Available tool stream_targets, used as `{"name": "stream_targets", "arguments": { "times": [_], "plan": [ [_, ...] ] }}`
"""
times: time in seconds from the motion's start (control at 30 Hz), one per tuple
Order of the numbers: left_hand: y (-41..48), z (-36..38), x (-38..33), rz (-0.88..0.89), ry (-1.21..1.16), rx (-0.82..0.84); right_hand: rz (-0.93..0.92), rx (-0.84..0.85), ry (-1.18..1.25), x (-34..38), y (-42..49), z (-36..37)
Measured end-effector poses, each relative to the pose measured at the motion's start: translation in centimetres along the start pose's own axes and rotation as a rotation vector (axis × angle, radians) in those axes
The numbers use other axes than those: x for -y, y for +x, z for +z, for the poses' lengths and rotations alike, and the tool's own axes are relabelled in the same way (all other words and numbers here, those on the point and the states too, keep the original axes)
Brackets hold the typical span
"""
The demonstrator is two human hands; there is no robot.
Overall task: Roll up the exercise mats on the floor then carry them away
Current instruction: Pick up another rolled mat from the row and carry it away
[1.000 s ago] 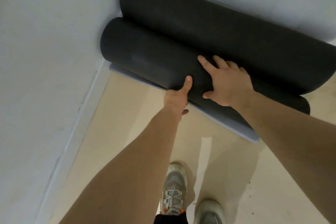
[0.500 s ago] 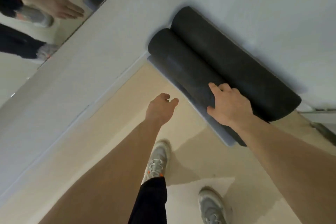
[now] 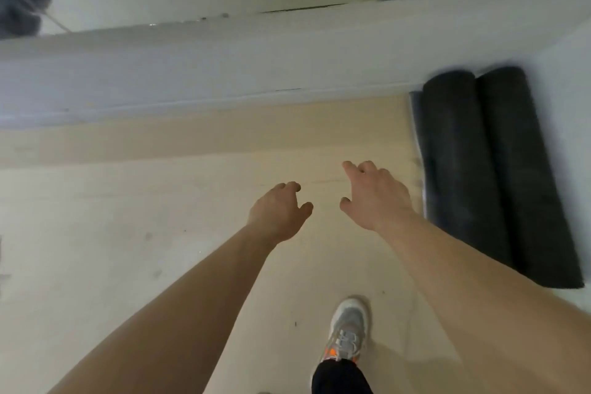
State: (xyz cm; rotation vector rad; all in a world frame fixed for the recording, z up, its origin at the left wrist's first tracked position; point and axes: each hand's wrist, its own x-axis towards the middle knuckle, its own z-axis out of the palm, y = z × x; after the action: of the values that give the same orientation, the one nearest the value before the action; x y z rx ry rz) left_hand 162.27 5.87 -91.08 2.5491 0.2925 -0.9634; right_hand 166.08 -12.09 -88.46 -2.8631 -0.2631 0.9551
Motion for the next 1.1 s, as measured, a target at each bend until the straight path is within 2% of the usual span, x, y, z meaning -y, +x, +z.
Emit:
{"name": "stream_targets", "arguments": {
  "times": [0.2,0.47,0.6,0.77,0.9,1.1],
  "plan": [
    [-11.5,-1.0,19.2,-0.223,-0.192,-0.104,-0.261,0.067,-0.189,19.1,-3.5,3.4],
    [-34.6,2.3,43.7,-0.586,-0.39,-0.21,-0.659,0.175,-0.378,45.7,-15.9,11.8],
    [-44.0,4.5,51.6,-0.732,-0.468,-0.252,-0.812,0.214,-0.437,55.8,-22.1,15.6],
    [-50.7,6.5,58.7,-0.857,-0.612,-0.312,-0.935,0.265,-0.56,64.9,-26.3,20.1],
    [-53.2,7.6,64.5,-0.943,-0.705,-0.3,-1.025,0.296,-0.657,72.0,-26.8,23.8],
    [-53.2,7.0,73.9,-1.034,-0.815,-0.268,-1.029,0.369,-0.724,82.6,-24.2,27.6]
  ]
}}
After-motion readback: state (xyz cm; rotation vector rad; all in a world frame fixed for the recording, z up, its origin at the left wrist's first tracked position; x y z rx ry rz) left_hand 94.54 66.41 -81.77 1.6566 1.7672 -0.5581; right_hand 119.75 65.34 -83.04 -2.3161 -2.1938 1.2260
